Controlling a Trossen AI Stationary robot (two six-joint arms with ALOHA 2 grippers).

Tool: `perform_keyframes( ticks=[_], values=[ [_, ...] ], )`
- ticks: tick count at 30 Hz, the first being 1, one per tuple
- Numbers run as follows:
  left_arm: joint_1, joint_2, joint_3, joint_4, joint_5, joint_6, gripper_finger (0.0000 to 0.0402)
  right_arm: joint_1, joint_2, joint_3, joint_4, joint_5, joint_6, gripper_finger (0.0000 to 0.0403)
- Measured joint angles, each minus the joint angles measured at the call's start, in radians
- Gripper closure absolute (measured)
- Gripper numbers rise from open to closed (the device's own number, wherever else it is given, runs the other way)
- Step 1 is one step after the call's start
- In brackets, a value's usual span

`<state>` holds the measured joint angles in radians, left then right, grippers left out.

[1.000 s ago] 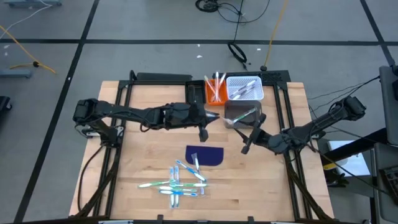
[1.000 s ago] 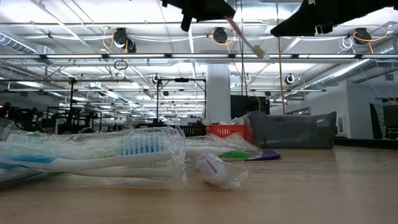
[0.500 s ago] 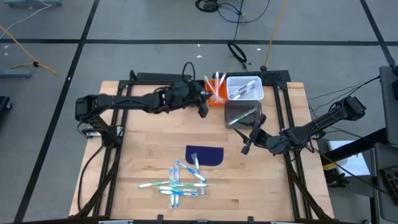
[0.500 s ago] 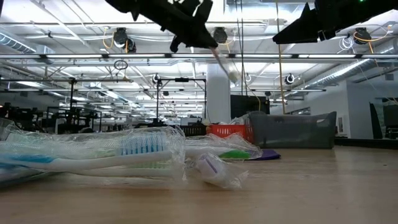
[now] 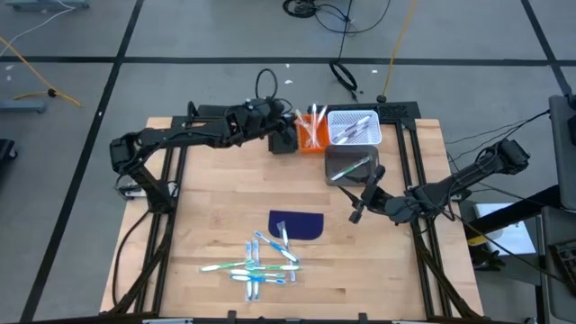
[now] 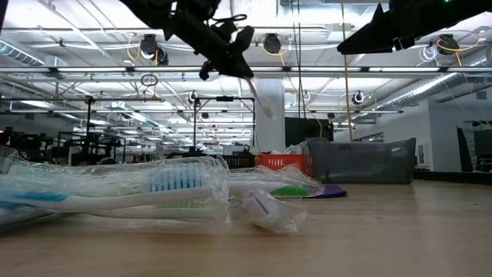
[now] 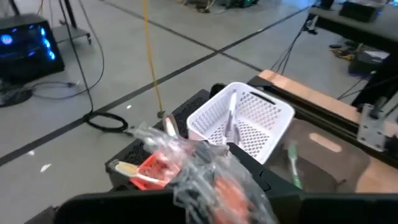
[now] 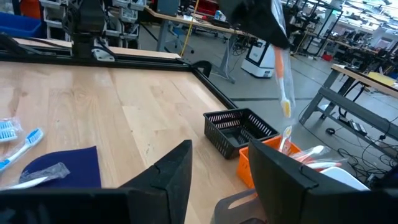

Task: Pick & Place Toothbrushes
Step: Put the orange toothbrush into the orange bin

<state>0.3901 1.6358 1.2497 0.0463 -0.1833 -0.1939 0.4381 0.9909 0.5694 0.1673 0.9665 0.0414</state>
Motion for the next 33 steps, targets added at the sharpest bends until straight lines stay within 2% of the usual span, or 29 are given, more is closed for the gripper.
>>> perform_keyframes(
  ticks=[2, 6, 11, 15, 19, 24, 33],
  values=[
    [0.008, 0.041, 0.055, -0.082, 0.007, -0.004, 0.0391, 0.0, 0.0, 0.0, 0.0, 0.0, 0.0, 0.0256],
    [0.012, 0.179, 0.254, -0.27, 0.008, 0.067, 0.0391, -0.008, 0.0, 0.0, 0.0, -0.002, 0.009, 0.0254],
    [0.051, 0.308, 0.476, -0.404, 0.046, 0.04, 0.0391, -0.01, 0.0, 0.0, -0.017, -0.024, 0.036, 0.0254],
    [0.071, 0.407, 0.603, -0.517, 0.054, 0.039, 0.0391, -0.01, 0.001, 0.0, -0.016, -0.029, 0.028, 0.0258],
    [0.09, 0.486, 0.71, -0.634, 0.124, 0.033, 0.0391, -0.012, 0.001, 0.0, -0.016, -0.029, 0.027, 0.0258],
    [0.094, 0.54, 0.77, -0.694, 0.131, 0.031, 0.0391, -0.012, 0.001, 0.0, -0.018, -0.029, 0.029, 0.0259],
    [0.1, 0.548, 0.775, -0.742, 0.166, 0.028, 0.0391, -0.013, 0.001, 0.0, -0.019, -0.029, 0.027, 0.0259]
  ],
)
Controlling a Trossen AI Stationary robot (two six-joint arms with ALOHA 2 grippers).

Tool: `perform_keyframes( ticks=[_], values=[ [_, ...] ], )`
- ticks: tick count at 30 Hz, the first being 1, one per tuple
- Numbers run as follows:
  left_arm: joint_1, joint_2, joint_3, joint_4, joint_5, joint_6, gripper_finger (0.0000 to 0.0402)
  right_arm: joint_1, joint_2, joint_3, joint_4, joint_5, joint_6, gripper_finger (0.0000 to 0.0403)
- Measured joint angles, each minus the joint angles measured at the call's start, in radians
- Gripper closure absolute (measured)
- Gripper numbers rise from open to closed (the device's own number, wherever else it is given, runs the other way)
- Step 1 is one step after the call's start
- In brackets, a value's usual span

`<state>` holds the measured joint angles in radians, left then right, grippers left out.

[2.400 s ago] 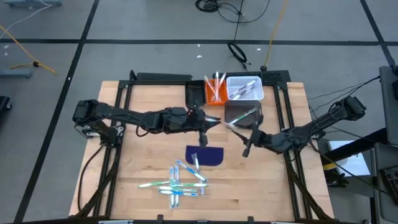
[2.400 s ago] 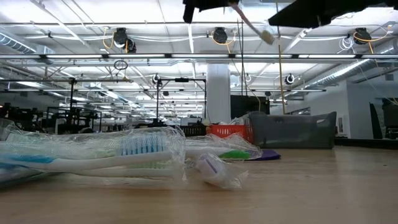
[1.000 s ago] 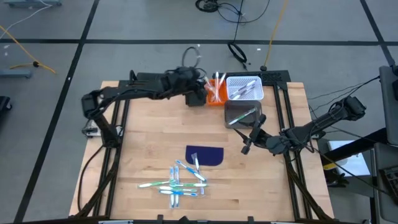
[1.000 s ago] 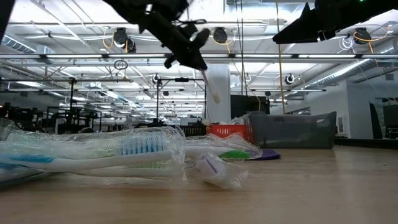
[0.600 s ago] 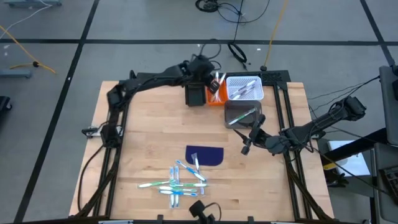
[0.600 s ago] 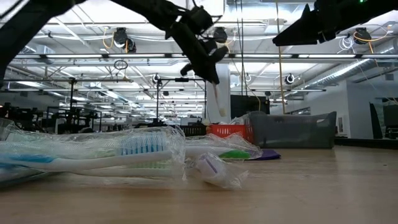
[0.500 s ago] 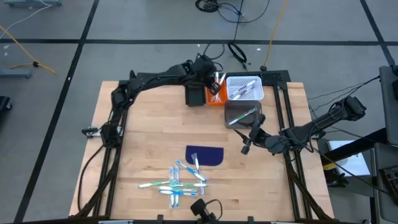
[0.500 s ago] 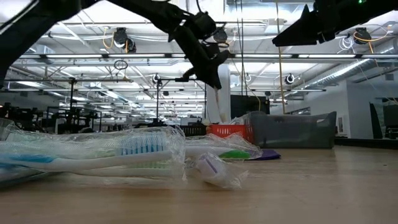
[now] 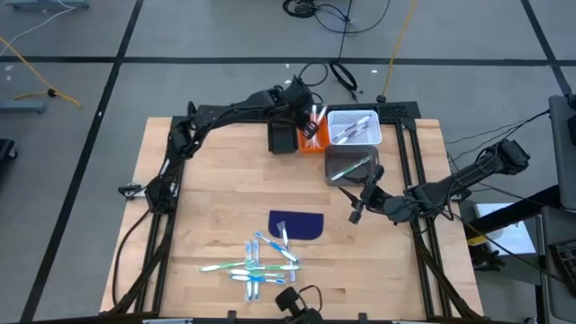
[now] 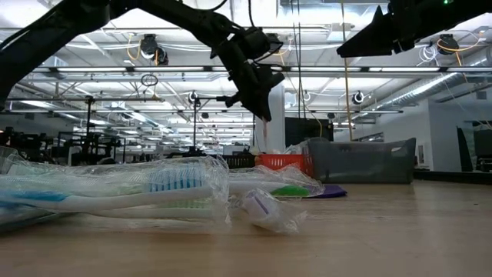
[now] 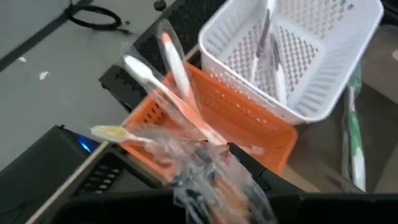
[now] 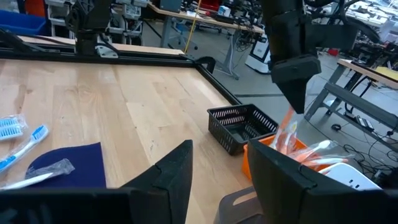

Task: Pick & Place Toothbrushes
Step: Put the orange toothbrush into the orange bin

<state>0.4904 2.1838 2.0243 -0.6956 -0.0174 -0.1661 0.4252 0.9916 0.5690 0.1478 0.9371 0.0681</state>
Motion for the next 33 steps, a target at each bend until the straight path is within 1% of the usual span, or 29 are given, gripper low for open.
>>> perform_keyframes(
  ticks=[7, 16, 20, 26, 28, 31, 33],
  values=[
    [0.009, -0.004, 0.0, -0.018, 0.041, -0.014, 0.0391, 0.0, 0.0, 0.0, -0.002, 0.0, 0.0, 0.0259],
    [0.006, 0.0, -0.001, -0.064, 0.044, -0.001, 0.039, -0.017, 0.0, -0.001, -0.003, 0.0, 0.005, 0.0259],
    [0.003, 0.0, -0.001, -0.073, 0.043, -0.003, 0.0374, -0.034, 0.0, -0.001, -0.003, -0.004, 0.006, 0.0259],
    [-0.008, 0.0, -0.001, -0.057, 0.043, 0.001, 0.0365, -0.054, 0.0, -0.001, -0.003, -0.101, 0.007, 0.0259],
    [-0.01, 0.0, -0.001, -0.058, 0.043, 0.008, 0.0358, -0.059, 0.0, -0.001, -0.003, -0.104, 0.007, 0.0259],
    [-0.01, 0.0, -0.001, -0.056, 0.038, 0.014, 0.0334, -0.065, 0.0, -0.001, -0.003, -0.105, 0.008, 0.0259],
    [-0.01, 0.0, -0.001, -0.056, 0.011, 0.014, 0.0312, -0.066, 0.0, -0.001, -0.005, -0.105, 0.018, 0.0259]
  ],
)
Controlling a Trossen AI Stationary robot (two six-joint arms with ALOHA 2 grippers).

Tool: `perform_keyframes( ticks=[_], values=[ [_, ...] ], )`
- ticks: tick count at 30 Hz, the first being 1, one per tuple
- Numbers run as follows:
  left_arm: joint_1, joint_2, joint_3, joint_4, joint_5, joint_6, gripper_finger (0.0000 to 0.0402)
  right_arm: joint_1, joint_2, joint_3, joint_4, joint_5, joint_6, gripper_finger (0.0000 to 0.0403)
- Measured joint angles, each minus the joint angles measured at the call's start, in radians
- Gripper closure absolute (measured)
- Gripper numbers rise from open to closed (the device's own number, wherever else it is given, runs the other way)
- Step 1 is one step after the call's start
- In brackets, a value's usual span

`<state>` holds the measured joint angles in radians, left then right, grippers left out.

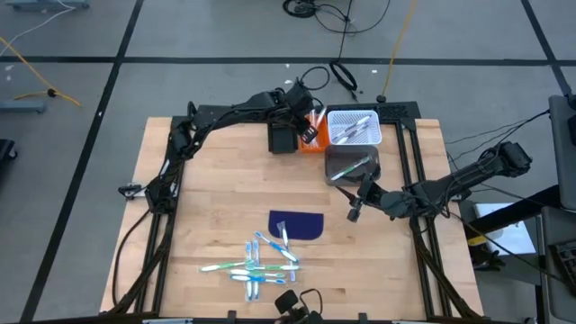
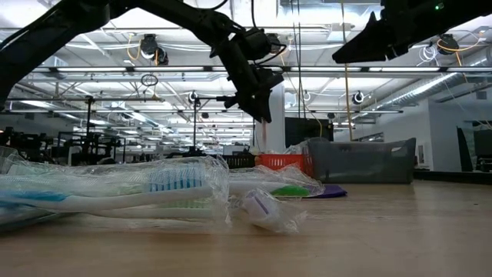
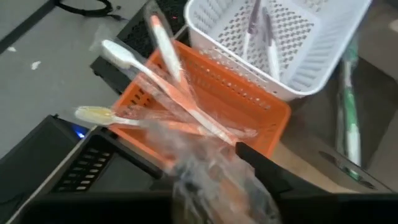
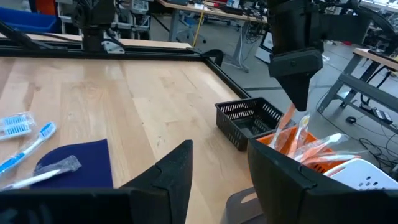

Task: Pick & Place Toothbrushes
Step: Put the orange toothbrush into the orange bin

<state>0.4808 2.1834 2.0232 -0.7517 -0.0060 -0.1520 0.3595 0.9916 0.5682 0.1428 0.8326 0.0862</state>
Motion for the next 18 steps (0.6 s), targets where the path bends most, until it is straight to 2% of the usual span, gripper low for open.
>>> perform_keyframes(
  ticks=[6, 10, 18],
  values=[
    [0.0, 0.0, -0.001, 0.048, -0.011, 0.0, 0.0242, 0.0, 0.0, 0.0, -0.017, 0.0, 0.008, 0.0259],
    [-0.003, 0.0, -0.001, 0.127, -0.011, 0.0, 0.0208, 0.0, 0.0, 0.0, -0.018, 0.0, 0.011, 0.0259],
    [-0.004, 0.0, -0.001, 0.207, -0.025, 0.019, 0.0193, 0.0, 0.0, 0.0, -0.051, 0.001, 0.033, 0.0259]
  ],
)
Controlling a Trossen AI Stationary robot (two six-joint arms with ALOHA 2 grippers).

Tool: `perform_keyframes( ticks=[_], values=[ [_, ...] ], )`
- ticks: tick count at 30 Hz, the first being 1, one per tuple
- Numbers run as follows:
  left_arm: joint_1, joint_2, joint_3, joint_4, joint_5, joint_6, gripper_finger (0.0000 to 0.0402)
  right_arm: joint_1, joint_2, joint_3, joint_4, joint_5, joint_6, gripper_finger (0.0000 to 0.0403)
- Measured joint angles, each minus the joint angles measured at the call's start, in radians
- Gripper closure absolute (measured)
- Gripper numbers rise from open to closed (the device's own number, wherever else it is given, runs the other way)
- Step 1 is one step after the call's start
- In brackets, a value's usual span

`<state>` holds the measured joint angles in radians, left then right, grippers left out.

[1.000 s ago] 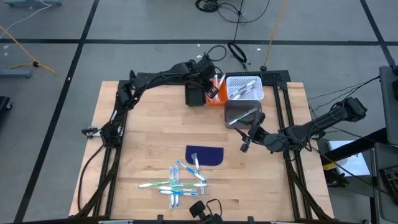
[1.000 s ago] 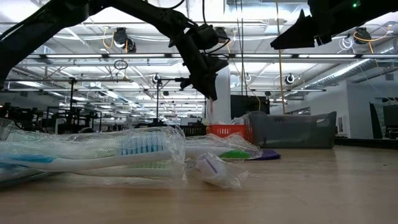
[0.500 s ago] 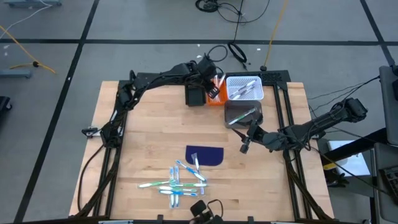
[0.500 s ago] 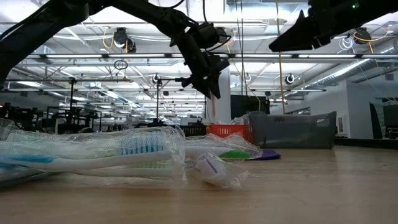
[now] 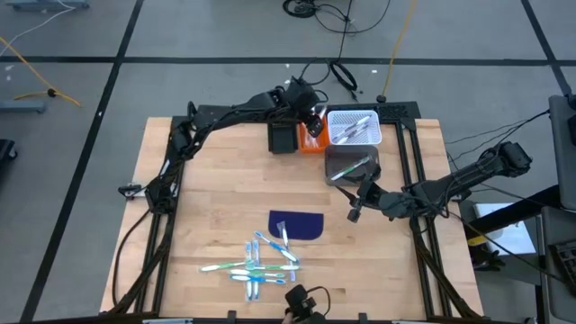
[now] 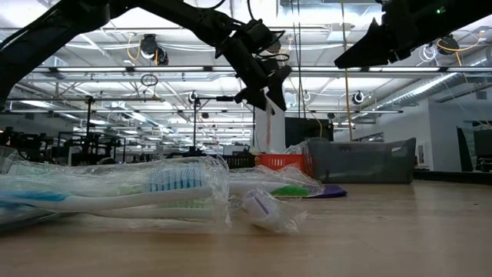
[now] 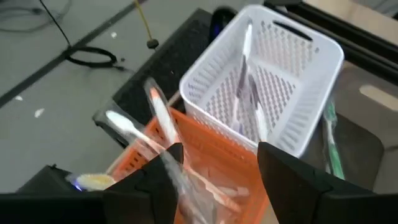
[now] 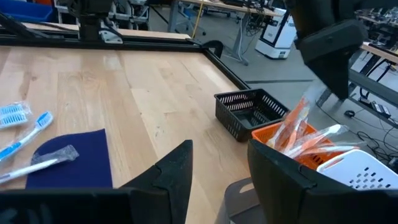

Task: Pick & Place Toothbrushes
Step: Put the orange toothbrush into the orange bin, then put the blue toothbrush into the black bin

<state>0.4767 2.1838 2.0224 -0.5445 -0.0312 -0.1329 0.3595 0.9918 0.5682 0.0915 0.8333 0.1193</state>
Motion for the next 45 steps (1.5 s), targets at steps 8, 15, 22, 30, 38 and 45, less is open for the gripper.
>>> perform_keyframes(
  ticks=[8, 15, 22, 30, 38, 45],
  values=[
    [0.001, 0.0, 0.0, 0.035, -0.034, 0.021, 0.0192, 0.0, 0.0, -0.037, 0.023, 0.003, 0.0, 0.0259],
    [0.004, 0.0, 0.0, 0.052, -0.081, 0.022, 0.0192, 0.0, 0.0, -0.079, 0.14, 0.002, -0.05, 0.0259],
    [0.015, 0.001, 0.0, 0.164, -0.068, 0.018, 0.0192, 0.0, 0.0, -0.079, 0.189, 0.002, -0.1, 0.0259],
    [0.012, 0.001, 0.0, 0.043, -0.071, 0.034, 0.0192, 0.0, 0.0, -0.079, 0.189, 0.002, -0.113, 0.0259],
    [-0.011, 0.0, 0.0, -0.041, -0.072, 0.025, 0.0192, 0.0, 0.0, -0.079, 0.189, 0.002, -0.096, 0.0259],
    [-0.045, -0.023, 0.0, -0.329, -0.011, 0.074, 0.0192, 0.0, 0.0, -0.079, 0.169, -0.001, -0.079, 0.0259]
  ],
)
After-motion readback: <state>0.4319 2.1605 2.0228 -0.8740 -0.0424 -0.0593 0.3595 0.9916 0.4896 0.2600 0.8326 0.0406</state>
